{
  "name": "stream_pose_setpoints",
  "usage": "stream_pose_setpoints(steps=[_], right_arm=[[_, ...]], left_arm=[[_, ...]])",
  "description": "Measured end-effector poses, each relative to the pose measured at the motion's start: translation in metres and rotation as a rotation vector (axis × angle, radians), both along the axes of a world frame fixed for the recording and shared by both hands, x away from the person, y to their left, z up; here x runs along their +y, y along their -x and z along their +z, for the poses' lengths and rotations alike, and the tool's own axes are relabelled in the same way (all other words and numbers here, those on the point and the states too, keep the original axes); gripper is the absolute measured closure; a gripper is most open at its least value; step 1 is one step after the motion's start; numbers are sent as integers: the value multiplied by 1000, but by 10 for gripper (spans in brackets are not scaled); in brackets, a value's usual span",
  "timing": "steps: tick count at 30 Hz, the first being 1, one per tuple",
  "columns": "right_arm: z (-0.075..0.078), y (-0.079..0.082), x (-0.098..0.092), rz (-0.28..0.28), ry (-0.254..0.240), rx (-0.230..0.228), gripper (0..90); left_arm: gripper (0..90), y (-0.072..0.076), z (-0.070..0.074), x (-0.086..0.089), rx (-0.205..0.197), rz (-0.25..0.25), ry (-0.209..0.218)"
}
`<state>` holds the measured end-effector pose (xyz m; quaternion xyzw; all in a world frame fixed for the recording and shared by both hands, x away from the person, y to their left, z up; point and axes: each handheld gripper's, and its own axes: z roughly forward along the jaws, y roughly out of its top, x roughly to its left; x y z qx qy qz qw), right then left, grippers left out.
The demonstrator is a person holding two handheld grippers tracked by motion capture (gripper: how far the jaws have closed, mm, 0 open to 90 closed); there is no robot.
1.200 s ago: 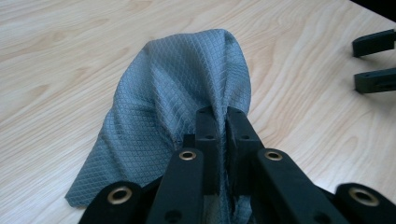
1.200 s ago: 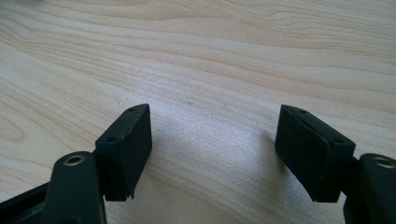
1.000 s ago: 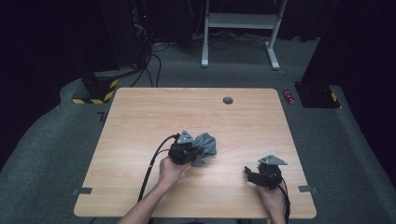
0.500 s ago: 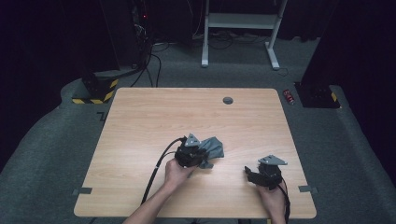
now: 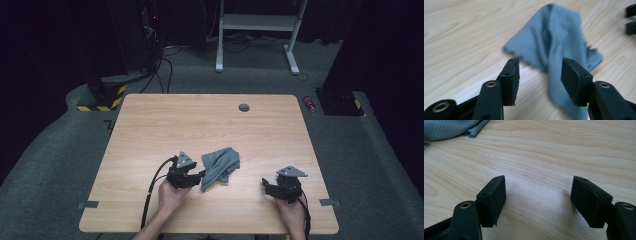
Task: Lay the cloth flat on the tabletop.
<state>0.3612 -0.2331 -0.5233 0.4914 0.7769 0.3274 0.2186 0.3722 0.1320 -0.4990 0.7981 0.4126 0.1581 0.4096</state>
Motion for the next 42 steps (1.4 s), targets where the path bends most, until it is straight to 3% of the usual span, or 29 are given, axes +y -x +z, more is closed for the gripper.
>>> stream_pose_setpoints(steps=[1,7,13,15,18,19,21,22,24,29,31,35,37,38,39,41,42], right_arm=[[0,0,0,1,0,0,289],[0,0,1,0,-2,2,299],[1,2,5,40,-7,-15,448],[1,1,10,25,-7,-15,471],[2,-1,18,42,0,-9,588],[3,-2,21,59,-2,-6,612],[4,-3,29,117,-59,22,649],[7,-1,40,184,-87,14,667],[9,1,47,214,-93,7,675],[25,-2,85,358,-126,-18,694],[26,-4,88,365,-122,-17,697],[25,-11,101,390,-115,11,705],[20,-17,107,388,-111,51,712],[20,-17,107,388,-111,51,712],[19,-18,108,388,-111,54,716],[18,-19,110,390,-110,67,734],[18,-19,112,389,-105,60,755]], left_arm=[[479,4,-6,9,11,29,5],[447,14,-21,21,32,66,-15],[429,20,-27,22,3,83,-52],[423,20,-27,22,-2,84,-61],[412,21,-27,20,-3,84,-66],[405,21,-27,20,-3,84,-69],[394,22,-28,18,-6,85,-77],[390,22,-28,18,-10,85,-85],[386,23,-27,16,-17,82,-105],[379,22,-28,19,1,85,-64],[386,23,-27,22,11,83,-37],[412,33,-25,22,10,51,47],[417,41,-19,11,-12,-9,46],[424,41,-19,11,-12,-9,46],[424,42,-17,7,-21,-41,33],[512,43,-15,-1,-20,-80,14],[512,42,-15,-4,-20,-88,11]])
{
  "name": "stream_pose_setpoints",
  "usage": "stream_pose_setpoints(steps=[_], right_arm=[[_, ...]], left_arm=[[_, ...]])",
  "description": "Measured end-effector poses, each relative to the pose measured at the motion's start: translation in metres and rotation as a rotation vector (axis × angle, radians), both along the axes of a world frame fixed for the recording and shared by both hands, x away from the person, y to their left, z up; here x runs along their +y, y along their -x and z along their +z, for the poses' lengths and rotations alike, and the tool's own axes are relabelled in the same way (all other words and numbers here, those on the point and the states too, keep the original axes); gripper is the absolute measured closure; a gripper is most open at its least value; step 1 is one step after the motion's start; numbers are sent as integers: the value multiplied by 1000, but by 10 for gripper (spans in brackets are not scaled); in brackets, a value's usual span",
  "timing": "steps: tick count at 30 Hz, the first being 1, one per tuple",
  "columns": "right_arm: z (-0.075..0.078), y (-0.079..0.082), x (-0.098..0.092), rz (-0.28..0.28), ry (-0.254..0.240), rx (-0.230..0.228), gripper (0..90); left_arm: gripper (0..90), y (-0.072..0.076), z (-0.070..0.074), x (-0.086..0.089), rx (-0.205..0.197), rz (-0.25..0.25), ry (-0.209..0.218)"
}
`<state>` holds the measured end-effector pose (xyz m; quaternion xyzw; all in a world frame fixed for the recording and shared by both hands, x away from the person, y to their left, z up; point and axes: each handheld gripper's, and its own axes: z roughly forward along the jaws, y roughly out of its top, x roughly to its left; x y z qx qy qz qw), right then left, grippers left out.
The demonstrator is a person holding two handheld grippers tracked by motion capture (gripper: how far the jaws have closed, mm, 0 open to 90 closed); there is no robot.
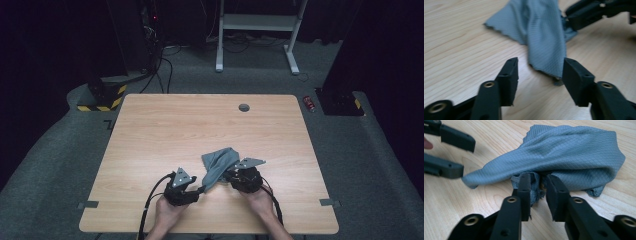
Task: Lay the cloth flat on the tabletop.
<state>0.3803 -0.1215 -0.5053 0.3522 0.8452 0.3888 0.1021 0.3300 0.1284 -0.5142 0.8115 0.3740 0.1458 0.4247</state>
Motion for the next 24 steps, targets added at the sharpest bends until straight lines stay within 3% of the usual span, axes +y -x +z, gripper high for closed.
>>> stream_pose_setpoints(steps=[2,6,11,12,15,16,17,21,24], right_arm=[[0,0,1,0,13,-3,805],[0,1,2,1,19,-4,887],[1,1,2,0,15,-7,894],[3,3,1,4,8,-18,894],[6,5,-1,1,-1,-24,894],[6,5,-1,1,-1,-24,894],[9,7,-3,3,-4,-37,894],[12,11,-8,4,0,-44,894],[14,15,-13,16,18,-61,895]], left_arm=[[572,-3,-1,-6,12,-31,-17],[597,0,0,-15,13,-72,-23],[489,1,1,-22,14,-84,-57],[507,-1,-2,-23,21,-68,-86],[633,-4,-5,-22,29,-52,-99],[633,-6,-6,-21,27,-51,-109],[699,-7,-7,-20,25,-46,-110],[803,-10,-5,-17,26,-40,-118],[874,-12,-2,-12,24,-32,-101]])
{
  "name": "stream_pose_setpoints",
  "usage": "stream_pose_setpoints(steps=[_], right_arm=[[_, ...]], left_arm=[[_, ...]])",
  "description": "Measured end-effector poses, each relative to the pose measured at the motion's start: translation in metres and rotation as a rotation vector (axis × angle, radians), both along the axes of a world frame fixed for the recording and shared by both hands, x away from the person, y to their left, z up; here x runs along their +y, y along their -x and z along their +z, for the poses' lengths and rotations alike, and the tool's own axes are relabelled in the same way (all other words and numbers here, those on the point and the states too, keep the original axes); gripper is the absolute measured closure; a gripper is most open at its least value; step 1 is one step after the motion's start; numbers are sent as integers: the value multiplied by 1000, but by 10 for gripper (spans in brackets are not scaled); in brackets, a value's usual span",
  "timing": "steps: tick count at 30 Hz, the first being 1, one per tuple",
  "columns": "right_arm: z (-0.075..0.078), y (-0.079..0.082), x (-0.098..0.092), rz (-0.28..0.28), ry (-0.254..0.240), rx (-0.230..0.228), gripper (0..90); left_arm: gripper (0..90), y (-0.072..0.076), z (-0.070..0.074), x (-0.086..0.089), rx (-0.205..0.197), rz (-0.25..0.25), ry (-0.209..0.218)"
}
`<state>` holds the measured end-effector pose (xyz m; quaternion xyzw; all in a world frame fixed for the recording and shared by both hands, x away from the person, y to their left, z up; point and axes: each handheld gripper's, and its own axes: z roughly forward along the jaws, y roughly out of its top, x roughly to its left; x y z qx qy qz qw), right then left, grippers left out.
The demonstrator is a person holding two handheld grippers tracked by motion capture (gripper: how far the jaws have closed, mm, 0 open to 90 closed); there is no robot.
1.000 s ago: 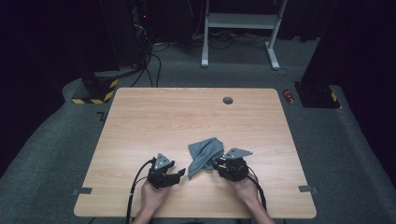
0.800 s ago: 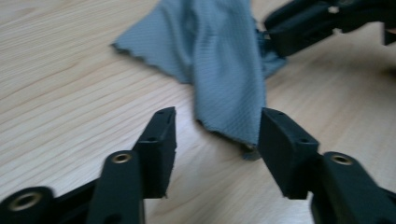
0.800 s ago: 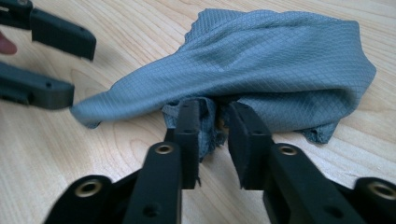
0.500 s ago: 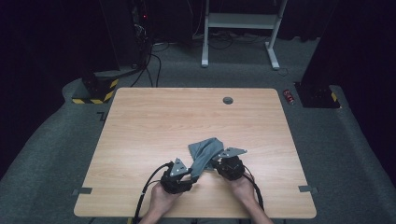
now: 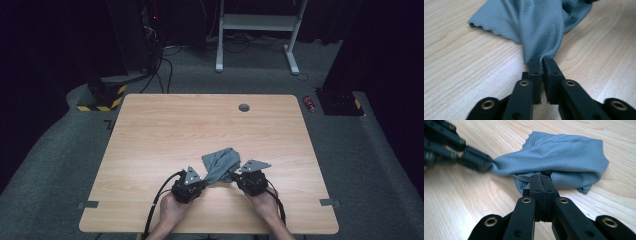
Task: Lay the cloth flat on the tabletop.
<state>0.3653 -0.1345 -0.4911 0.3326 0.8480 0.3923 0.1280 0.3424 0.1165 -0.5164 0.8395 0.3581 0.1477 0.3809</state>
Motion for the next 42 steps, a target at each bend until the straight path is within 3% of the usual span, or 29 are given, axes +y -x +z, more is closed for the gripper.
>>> stream_pose_setpoints(steps=[6,9,14,16,19,21,22,26,27,28,29,30,31,32,35,37,40,42], right_arm=[[1,11,-12,10,16,-13,895],[-1,17,-14,38,24,-15,896],[-5,21,-3,96,48,-17,880],[-5,22,-3,108,24,-27,787],[-3,20,-6,81,11,-26,761],[0,13,-11,11,2,-29,725],[0,13,-11,11,2,-29,725],[-2,4,-5,-34,9,-22,600],[-5,-1,-1,-45,4,6,533],[-5,-1,-1,-45,4,6,533],[-9,-6,5,-55,11,31,532],[-9,-6,5,-55,11,31,532],[-10,-8,6,-54,16,38,564],[-12,-11,10,-52,29,49,648],[-14,-16,16,-23,74,32,860],[-13,-17,17,-18,80,21,888],[-6,-19,17,-25,69,8,895],[-2,-21,16,-31,63,3,895]], left_arm=[[887,-5,25,28,-47,54,83],[888,-9,37,44,-48,82,132],[888,-9,33,48,-25,100,95],[885,-6,28,51,-7,109,89],[882,-1,21,59,17,125,78],[878,-1,16,64,33,139,72],[878,-1,16,64,33,139,72],[865,-2,11,65,43,156,65],[805,-1,12,64,43,174,68],[752,-1,12,64,43,174,68],[670,0,15,63,48,177,108],[611,0,15,63,48,177,108],[611,1,19,60,29,165,120],[551,2,22,57,21,157,122],[482,4,27,43,0,119,104],[480,5,27,27,-10,69,94],[480,3,24,8,36,-12,149],[480,3,21,-10,41,-55,136]])
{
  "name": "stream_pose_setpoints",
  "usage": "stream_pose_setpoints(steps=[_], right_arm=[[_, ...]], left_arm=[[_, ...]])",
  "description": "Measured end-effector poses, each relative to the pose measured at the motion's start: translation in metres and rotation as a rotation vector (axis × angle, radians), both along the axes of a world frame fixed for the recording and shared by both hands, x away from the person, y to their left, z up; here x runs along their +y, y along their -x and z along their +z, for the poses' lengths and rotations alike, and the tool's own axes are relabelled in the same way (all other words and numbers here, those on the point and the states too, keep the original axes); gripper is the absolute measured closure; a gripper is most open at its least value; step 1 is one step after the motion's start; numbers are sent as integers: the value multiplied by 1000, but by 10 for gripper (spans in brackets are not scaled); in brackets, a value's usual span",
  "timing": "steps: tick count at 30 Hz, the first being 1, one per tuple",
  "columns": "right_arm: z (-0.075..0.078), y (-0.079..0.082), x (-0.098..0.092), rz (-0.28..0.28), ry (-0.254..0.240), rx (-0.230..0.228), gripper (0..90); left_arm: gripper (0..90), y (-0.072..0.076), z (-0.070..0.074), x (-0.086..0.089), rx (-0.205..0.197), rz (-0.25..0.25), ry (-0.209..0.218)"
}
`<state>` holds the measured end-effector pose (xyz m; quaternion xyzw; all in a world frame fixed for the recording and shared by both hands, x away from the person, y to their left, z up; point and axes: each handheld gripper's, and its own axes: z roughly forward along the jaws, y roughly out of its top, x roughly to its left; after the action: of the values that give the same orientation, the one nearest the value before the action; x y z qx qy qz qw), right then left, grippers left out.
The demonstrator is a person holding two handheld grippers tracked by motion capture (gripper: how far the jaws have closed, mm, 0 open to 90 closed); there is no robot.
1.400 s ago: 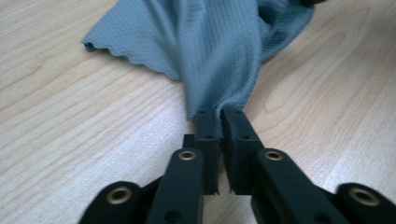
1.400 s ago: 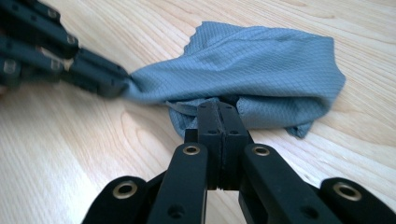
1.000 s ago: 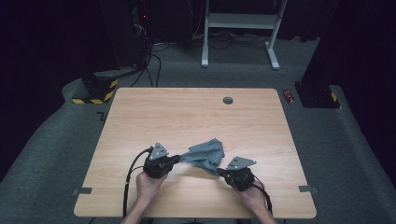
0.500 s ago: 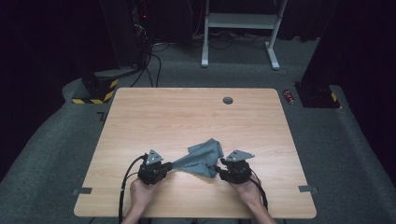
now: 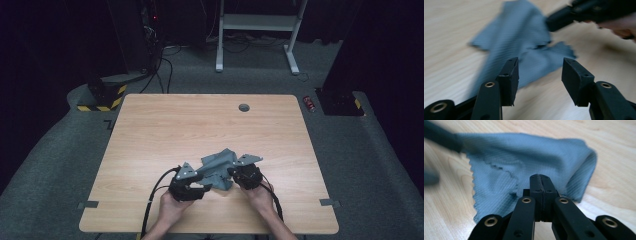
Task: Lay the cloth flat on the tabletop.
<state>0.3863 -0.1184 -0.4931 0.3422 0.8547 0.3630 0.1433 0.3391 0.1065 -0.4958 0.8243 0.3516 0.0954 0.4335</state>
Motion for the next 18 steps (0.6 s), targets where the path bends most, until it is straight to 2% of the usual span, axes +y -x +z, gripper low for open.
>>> stream_pose_setpoints(steps=[2,3,4,5,6,7,10,11,12,13,14,15,16,17,18], right_arm=[[3,-1,-2,2,-4,-4,873],[3,-1,-2,2,-5,2,811],[1,0,-3,-3,-1,13,686],[-1,0,-3,-9,2,16,645],[-1,0,-3,-9,2,16,645],[-6,0,-5,-41,6,29,566],[-11,-2,-6,-59,2,55,559],[-14,-3,-6,-57,7,71,639],[-14,-4,-6,-53,4,79,683],[-14,-4,-6,-53,4,79,683],[-15,-5,-6,-41,2,76,762],[-15,-7,-4,-32,9,79,878],[-15,-7,-4,-32,9,79,878],[-12,-9,-3,-18,3,60,896],[-12,-9,-3,-18,3,60,896]], left_arm=[[484,-1,-3,-14,-12,-24,-33],[488,-1,-5,-18,-15,-27,-42],[497,-2,-9,-27,-32,-27,-80],[502,-2,-9,-27,-32,-27,-80],[502,-3,-11,-29,-43,-23,-103],[532,-5,-14,-32,-47,-16,-120],[582,-8,-19,-32,-31,-13,-140],[652,-10,-22,-31,-30,-14,-156],[668,-10,-22,-31,-30,-14,-156],[668,-10,-23,-30,-35,-16,-157],[694,-10,-23,-29,-37,-15,-156],[750,-10,-23,-28,-30,-15,-151],[750,-10,-23,-27,-23,-20,-149],[806,-10,-23,-25,-27,-23,-150],[806,-10,-23,-25,-28,-28,-152]])
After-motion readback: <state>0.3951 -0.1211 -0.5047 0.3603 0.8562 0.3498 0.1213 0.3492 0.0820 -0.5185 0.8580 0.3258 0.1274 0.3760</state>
